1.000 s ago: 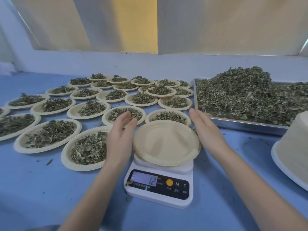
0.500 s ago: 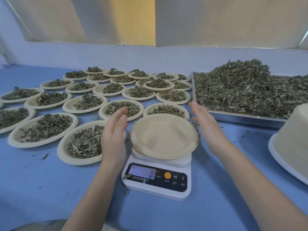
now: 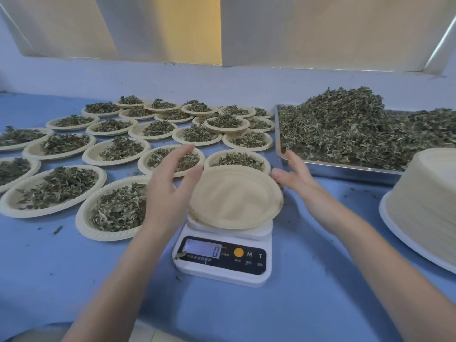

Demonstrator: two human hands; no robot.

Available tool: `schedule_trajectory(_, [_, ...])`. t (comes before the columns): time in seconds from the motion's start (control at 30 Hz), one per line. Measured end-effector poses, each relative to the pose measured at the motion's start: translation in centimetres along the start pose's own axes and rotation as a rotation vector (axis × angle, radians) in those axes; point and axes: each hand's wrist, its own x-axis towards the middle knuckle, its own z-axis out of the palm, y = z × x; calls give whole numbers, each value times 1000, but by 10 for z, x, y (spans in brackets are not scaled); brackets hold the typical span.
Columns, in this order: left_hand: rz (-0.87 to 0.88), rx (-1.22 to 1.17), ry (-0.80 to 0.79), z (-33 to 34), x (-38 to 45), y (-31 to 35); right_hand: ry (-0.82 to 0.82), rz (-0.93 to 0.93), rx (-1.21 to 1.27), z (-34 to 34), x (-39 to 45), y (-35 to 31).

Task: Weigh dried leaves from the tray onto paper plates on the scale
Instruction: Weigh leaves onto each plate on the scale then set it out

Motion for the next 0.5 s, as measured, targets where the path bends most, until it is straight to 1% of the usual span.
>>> schedule_trajectory(0.1, [138, 237, -180, 14, 28, 27, 17, -57, -17, -3, 11, -11])
schedule_trajectory(0.17, [187, 286, -315, 37, 47, 43, 53, -85, -20, -7, 23, -20])
schedule_trajectory(0.27, [230, 297, -510, 82, 71, 62, 174, -105, -63, -21, 46, -31])
schedule_trajectory(0.33, [199, 307, -610, 109, 88, 68, 259, -100, -114, -35, 63, -31])
schedule_trajectory(0.4, [130, 337, -670, 131, 107, 71, 323, -59, -172, -52, 78, -25])
schedule_trajectory(0.43, [113, 351, -697, 141, 116, 70, 358, -17, -232, -61, 85, -20])
schedule_trajectory(0.5, [105, 400, -783, 158, 130, 68, 449, 103, -448, -80, 102, -7])
